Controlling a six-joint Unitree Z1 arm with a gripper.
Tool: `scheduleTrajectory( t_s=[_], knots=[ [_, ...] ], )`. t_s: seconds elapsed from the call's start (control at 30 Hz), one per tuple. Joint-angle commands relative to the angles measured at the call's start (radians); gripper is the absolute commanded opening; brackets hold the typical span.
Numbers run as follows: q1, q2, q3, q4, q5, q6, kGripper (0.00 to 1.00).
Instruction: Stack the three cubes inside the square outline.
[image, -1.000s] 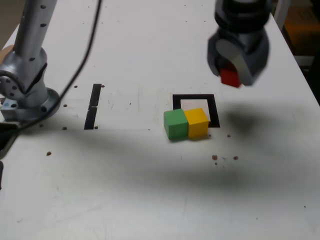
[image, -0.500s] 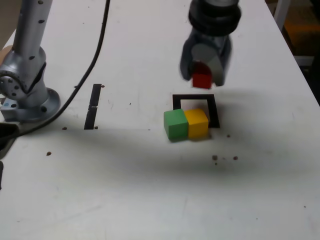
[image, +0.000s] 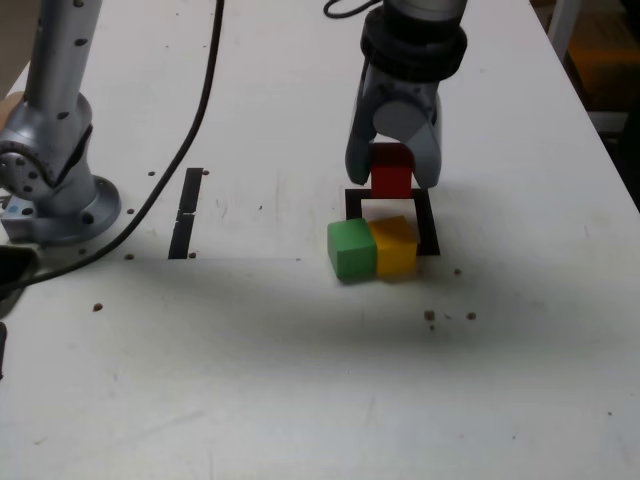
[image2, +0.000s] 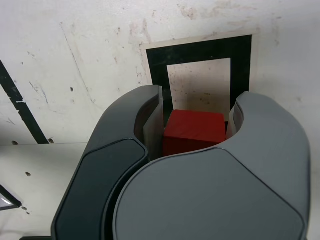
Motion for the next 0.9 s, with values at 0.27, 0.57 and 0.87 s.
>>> scheduleTrajectory(
  t_s=[0.27,0.57,0.87],
  knots=[
    [0.03,0.039,0.039,-0.015,-0.025,-0.049,0.11],
    [0.031,0.068,0.044,-0.055,-0.035,-0.06,0.12],
    [0.031,0.073,0.065,-0.081,-0.046,-0.061,0.27]
  ],
)
